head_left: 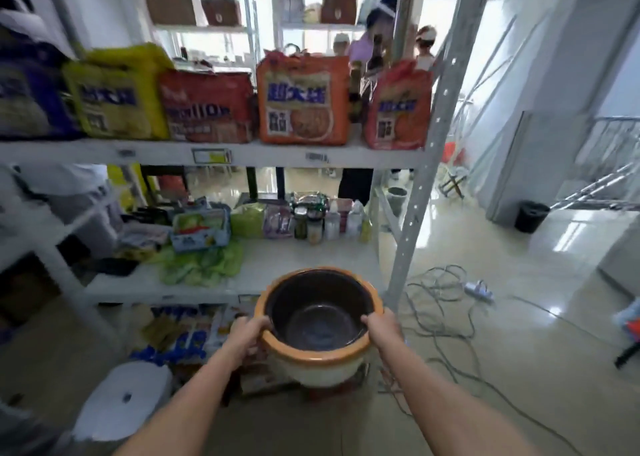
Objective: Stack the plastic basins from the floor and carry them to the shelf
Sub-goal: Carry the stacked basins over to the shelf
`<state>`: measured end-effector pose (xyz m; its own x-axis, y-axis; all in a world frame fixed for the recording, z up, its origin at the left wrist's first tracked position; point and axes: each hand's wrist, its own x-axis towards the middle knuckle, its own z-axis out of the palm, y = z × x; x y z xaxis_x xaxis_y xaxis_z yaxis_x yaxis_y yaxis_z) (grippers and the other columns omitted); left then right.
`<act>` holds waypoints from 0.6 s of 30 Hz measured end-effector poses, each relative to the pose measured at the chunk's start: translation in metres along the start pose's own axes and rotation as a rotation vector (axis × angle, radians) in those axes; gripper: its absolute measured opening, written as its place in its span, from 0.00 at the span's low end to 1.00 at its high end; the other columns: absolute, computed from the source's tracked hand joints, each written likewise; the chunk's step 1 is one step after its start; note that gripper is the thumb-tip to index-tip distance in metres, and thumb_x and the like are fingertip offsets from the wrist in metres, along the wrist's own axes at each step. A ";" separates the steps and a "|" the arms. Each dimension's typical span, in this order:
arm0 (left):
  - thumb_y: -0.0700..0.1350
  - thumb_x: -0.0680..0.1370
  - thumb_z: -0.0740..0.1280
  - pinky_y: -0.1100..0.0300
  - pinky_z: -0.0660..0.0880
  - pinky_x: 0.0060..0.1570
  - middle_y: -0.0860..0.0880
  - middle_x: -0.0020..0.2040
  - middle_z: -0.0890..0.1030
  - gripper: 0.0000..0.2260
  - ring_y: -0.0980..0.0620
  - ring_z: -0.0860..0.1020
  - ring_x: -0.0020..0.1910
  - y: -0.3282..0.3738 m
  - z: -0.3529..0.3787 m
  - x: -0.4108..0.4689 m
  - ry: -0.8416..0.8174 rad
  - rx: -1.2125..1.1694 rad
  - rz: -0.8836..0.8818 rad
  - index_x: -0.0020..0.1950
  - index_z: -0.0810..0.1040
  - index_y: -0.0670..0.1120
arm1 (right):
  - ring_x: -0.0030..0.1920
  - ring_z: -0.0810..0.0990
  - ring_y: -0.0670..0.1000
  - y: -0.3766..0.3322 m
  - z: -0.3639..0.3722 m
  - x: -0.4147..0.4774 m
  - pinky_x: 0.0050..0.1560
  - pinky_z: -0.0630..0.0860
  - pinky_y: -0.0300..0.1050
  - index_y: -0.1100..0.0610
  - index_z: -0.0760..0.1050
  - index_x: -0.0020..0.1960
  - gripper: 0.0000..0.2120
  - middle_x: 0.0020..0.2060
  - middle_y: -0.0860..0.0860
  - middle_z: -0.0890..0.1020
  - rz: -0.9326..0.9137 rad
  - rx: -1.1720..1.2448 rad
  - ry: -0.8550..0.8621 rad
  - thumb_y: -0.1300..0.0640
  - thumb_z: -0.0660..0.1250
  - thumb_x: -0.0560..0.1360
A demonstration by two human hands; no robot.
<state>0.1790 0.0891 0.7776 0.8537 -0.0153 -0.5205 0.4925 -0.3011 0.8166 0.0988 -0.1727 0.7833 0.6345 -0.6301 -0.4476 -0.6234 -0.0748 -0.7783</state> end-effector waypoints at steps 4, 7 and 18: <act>0.35 0.72 0.69 0.67 0.66 0.21 0.47 0.19 0.70 0.10 0.52 0.67 0.15 0.078 -0.010 -0.031 0.023 -0.070 0.113 0.33 0.71 0.40 | 0.67 0.82 0.64 -0.070 -0.038 -0.013 0.63 0.78 0.50 0.64 0.81 0.68 0.21 0.64 0.62 0.85 -0.093 0.049 0.017 0.55 0.73 0.78; 0.36 0.70 0.71 0.58 0.71 0.29 0.42 0.27 0.75 0.05 0.48 0.72 0.23 0.119 -0.014 -0.048 0.029 -0.101 0.167 0.37 0.76 0.38 | 0.70 0.80 0.65 -0.106 -0.061 -0.014 0.72 0.76 0.59 0.64 0.79 0.71 0.23 0.67 0.62 0.83 -0.155 0.091 0.016 0.57 0.73 0.78; 0.37 0.76 0.68 0.68 0.65 0.17 0.53 0.16 0.70 0.11 0.57 0.67 0.13 0.197 -0.021 -0.052 0.026 -0.079 0.222 0.35 0.70 0.44 | 0.65 0.84 0.64 -0.174 -0.086 0.008 0.69 0.80 0.61 0.64 0.76 0.69 0.20 0.63 0.64 0.83 -0.181 0.159 -0.046 0.59 0.70 0.80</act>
<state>0.2352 0.0502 0.9702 0.9462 -0.0475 -0.3200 0.3028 -0.2177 0.9279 0.1731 -0.2317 0.9530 0.7516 -0.5817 -0.3110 -0.4200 -0.0585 -0.9057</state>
